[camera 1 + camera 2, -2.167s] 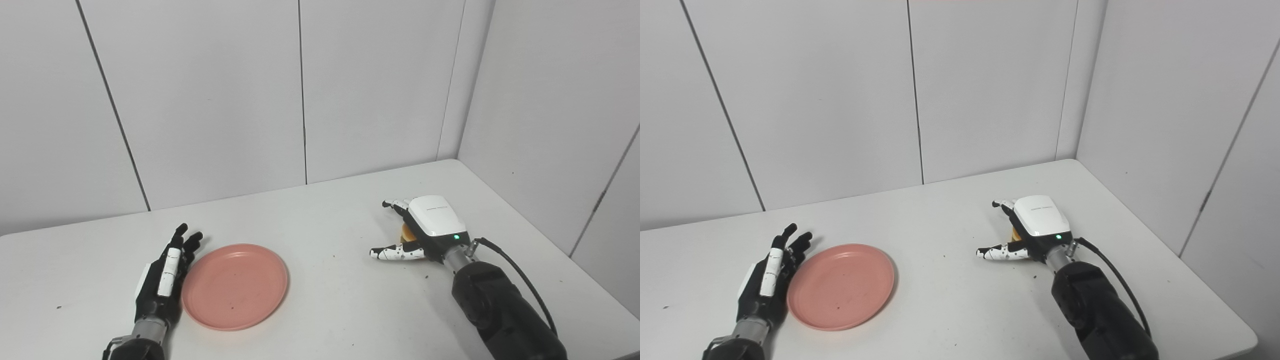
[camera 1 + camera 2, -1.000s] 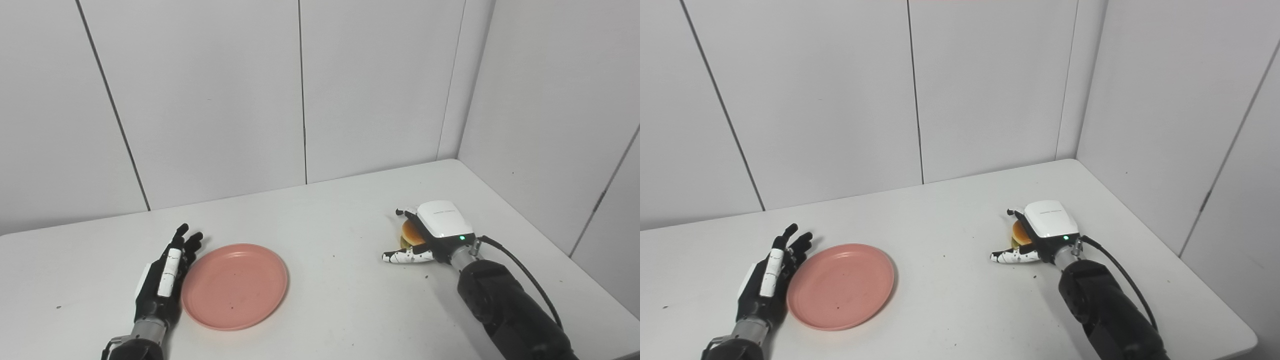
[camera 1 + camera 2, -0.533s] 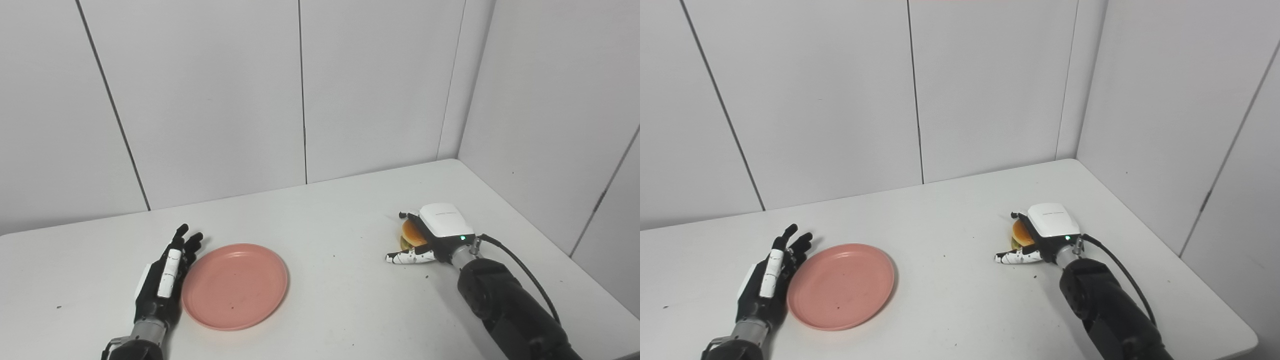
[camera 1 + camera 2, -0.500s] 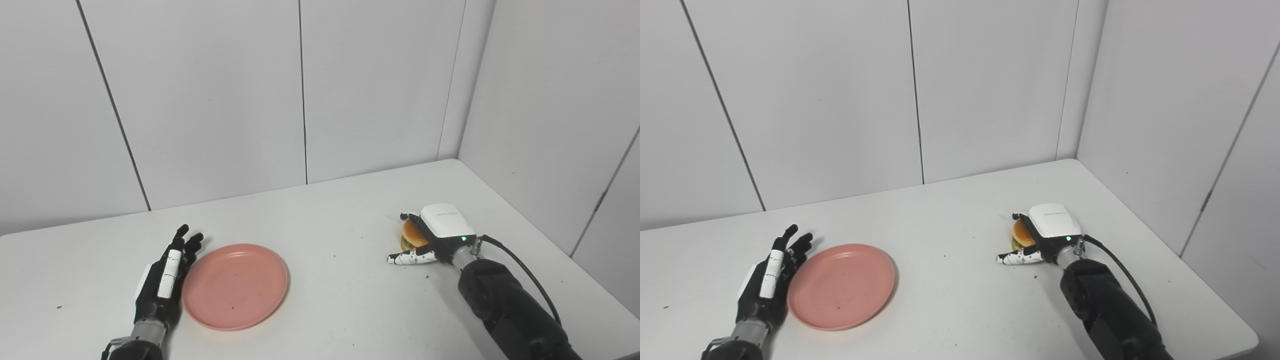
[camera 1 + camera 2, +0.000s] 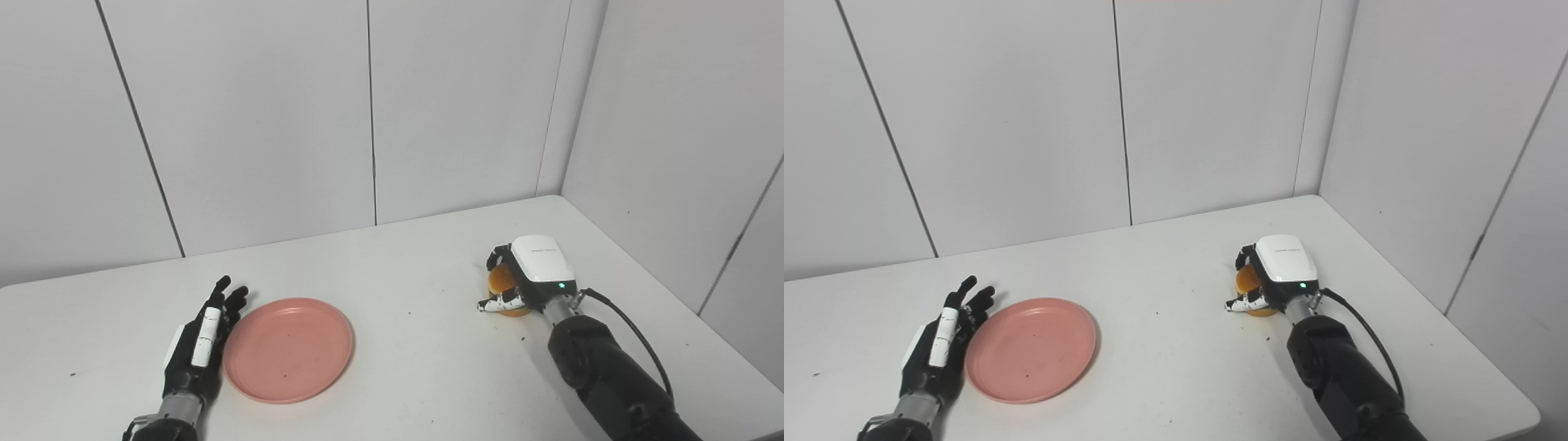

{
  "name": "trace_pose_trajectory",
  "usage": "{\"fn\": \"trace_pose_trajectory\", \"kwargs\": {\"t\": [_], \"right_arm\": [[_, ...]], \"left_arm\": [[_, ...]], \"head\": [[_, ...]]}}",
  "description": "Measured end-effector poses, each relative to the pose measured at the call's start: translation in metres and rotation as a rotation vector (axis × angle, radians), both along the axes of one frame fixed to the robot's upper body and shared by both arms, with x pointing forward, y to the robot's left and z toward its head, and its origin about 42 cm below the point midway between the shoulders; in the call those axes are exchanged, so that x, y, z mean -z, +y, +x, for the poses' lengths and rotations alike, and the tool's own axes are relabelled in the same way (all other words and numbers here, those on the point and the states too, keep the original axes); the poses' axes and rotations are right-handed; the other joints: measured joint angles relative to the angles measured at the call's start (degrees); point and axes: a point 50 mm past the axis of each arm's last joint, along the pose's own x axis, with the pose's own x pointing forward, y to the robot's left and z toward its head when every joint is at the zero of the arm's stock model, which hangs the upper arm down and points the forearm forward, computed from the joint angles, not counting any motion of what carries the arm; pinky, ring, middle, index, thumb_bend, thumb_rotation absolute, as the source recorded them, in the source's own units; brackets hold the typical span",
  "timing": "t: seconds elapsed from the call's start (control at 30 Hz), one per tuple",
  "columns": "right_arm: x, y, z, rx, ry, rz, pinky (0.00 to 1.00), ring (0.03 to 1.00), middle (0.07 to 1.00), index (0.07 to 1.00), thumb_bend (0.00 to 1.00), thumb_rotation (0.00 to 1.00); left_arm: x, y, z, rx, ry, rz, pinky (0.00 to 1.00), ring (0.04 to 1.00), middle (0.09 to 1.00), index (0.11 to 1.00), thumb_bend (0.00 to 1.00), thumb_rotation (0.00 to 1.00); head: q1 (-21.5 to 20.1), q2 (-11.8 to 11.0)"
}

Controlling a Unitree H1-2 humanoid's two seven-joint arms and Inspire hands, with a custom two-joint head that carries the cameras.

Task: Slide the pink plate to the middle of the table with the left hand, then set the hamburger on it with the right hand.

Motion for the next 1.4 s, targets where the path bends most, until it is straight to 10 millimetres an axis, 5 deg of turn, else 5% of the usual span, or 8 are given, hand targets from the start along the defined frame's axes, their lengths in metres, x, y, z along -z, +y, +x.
{"fn": "trace_pose_trajectory", "kwargs": {"t": [0.23, 0.67, 0.8, 1.03, 1.33, 1.4], "right_arm": [[0.002, -0.004, 0.001, -0.008, -0.007, -0.017, 0.29, 0.358, 0.445, 0.486, 0.51, 0.14], [-0.014, 0.012, -0.009, -0.092, -0.030, -0.019, 0.23, 0.296, 0.396, 0.484, 0.51, 0.15], [-0.034, 0.023, -0.010, -0.137, -0.071, -0.003, 0.26, 0.336, 0.451, 0.488, 0.51, 0.15], [-0.078, 0.051, -0.013, -0.242, -0.176, 0.014, 0.24, 0.307, 0.419, 0.484, 0.51, 0.15], [-0.103, 0.078, -0.016, -0.324, -0.222, 0.071, 0.25, 0.320, 0.419, 0.483, 0.51, 0.14], [-0.105, 0.086, -0.015, -0.341, -0.230, 0.088, 0.25, 0.319, 0.421, 0.506, 0.52, 0.03]], "left_arm": [[0.000, 0.000, -0.001, 0.002, 0.000, 0.001, 0.97, 0.932, 0.882, 0.927, 0.92, 0.84], [-0.001, -0.004, -0.002, -0.002, -0.003, 0.009, 0.94, 0.915, 0.874, 0.923, 0.91, 0.85], [-0.001, -0.009, -0.003, -0.009, -0.003, 0.016, 0.94, 0.919, 0.876, 0.922, 0.91, 0.86], [-0.001, -0.021, -0.004, -0.021, -0.004, 0.027, 0.90, 0.905, 0.871, 0.923, 0.89, 0.85], [0.000, -0.030, -0.005, -0.044, -0.005, 0.046, 0.88, 0.901, 0.871, 0.920, 0.92, 0.86], [0.000, -0.034, -0.005, -0.048, -0.004, 0.045, 0.90, 0.907, 0.879, 0.922, 0.89, 0.87]], "head": [[0.09, 0.09], [3.33, 0.18], [4.66, 0.26], [8.09, 0.70], [13.53, 0.18], [14.41, 0.09]]}}
